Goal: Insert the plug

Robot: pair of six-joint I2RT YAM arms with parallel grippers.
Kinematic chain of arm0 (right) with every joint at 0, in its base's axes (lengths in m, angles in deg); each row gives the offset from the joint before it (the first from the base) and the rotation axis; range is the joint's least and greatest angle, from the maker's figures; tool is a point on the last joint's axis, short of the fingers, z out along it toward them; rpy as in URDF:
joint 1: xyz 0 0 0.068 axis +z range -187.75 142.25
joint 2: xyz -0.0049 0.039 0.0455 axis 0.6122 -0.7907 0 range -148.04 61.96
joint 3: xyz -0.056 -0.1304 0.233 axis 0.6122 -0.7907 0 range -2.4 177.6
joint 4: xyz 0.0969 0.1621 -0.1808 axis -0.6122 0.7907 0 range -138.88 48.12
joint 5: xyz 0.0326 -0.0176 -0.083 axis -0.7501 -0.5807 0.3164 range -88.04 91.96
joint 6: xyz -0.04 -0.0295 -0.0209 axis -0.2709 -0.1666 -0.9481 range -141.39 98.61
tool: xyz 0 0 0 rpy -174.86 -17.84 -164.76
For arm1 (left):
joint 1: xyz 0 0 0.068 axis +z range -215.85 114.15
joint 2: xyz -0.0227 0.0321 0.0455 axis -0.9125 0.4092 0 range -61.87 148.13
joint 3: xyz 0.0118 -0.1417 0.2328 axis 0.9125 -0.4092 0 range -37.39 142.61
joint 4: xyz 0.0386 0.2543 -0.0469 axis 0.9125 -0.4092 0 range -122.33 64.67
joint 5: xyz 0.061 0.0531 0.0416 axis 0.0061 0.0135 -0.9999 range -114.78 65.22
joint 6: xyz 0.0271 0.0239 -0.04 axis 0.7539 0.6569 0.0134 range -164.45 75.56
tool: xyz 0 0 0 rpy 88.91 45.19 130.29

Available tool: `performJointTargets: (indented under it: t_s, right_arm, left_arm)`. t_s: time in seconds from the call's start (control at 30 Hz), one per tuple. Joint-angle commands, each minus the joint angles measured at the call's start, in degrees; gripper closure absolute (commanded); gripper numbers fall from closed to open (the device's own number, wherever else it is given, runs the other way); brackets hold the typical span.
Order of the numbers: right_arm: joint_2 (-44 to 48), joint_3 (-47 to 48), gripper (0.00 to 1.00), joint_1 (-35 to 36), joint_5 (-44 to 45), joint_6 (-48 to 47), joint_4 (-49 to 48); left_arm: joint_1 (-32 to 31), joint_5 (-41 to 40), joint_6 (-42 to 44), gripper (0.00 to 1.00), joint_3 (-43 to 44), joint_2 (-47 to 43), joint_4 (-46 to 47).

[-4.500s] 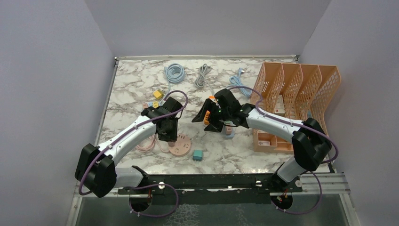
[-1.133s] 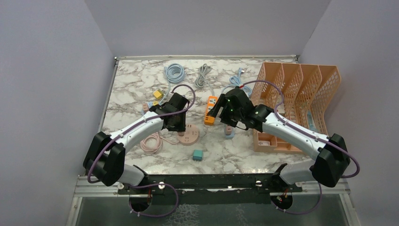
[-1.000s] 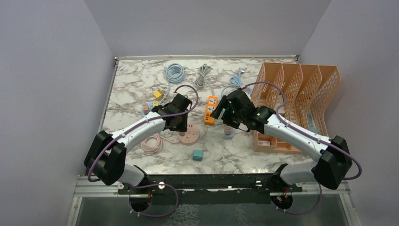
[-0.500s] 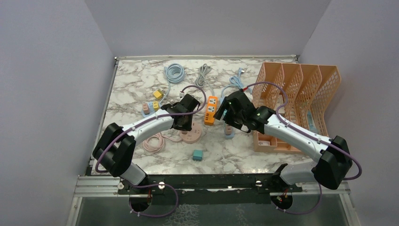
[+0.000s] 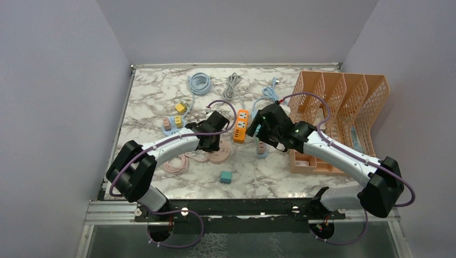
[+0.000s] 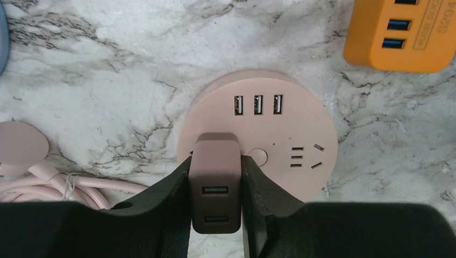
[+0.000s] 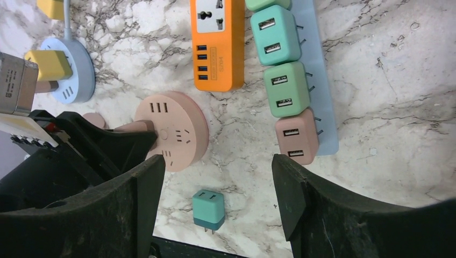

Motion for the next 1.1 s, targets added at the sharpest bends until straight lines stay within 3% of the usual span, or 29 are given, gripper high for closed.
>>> performJointTargets:
  t_s: [0.0,0.1,0.27,0.53,0.83,1.07]
  right_arm:
    - [2.4,-0.2,0.27,-0.3,1.5,-3.6,0.8]
    - [3.8,-2.5,0.27,-0.3,-1.1,-6.5,-2.5]
    - [3.5,-4.6,0.28,-0.4,-7.0,-12.5,-5.7]
    - [-2.9,-1.5,0.28,4.2,-12.5,-21.5,-7.1]
    - [-19.6,9.5,0.26,19.0,-4.9,-20.9,2.0]
    - [-30.7,16.9,0.25,23.9,1.1,-15.5,11.4]
  left_arm:
    - [-0.1,6.7,-0.9,0.56,2.0,0.7,-9.5]
    - [1.3,6.2,-0.4,0.41,6.3,-1.9,-11.5]
    - [2.9,5.2,0.4,0.31,11.8,-6.7,-12.5]
    - [3.6,-2.0,-0.9,0.3,11.4,-16.5,-11.9]
    - [4.2,-9.6,-3.7,0.3,9.7,-27.8,-10.6]
    - [4.4,-12.3,-5.4,0.29,8.1,-32.7,-10.0]
